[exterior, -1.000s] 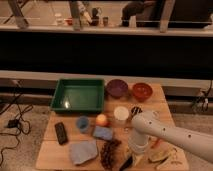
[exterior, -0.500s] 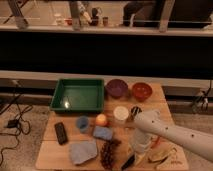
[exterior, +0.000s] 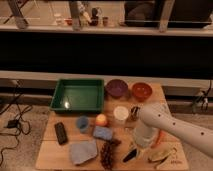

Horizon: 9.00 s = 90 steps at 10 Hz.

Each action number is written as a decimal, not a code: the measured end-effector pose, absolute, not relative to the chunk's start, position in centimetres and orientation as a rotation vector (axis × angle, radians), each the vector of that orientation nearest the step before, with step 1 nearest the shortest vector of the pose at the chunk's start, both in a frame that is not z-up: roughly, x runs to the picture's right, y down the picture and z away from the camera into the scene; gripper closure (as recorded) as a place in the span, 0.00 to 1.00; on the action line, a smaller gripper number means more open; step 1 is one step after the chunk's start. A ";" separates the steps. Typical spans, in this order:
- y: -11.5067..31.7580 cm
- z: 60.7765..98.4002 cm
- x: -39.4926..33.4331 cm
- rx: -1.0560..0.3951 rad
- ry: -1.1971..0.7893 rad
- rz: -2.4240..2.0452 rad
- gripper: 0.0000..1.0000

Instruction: Wipe red bowl with brush

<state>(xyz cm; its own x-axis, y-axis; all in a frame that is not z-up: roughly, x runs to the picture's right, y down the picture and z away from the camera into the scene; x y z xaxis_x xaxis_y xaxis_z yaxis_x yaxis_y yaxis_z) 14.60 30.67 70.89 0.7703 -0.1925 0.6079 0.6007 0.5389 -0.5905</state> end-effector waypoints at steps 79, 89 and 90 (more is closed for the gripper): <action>3.0 69.2 19.0 -0.611 -0.050 -0.561 1.00; 1.5 74.9 22.8 -0.587 -0.036 -0.475 1.00; 1.6 75.3 23.2 -0.587 -0.037 -0.465 1.00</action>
<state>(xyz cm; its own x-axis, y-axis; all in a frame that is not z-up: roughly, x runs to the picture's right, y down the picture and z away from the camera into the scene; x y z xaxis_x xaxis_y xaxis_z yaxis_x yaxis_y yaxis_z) 23.16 1.58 75.34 0.8964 -0.4120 0.1634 0.4326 0.7329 -0.5251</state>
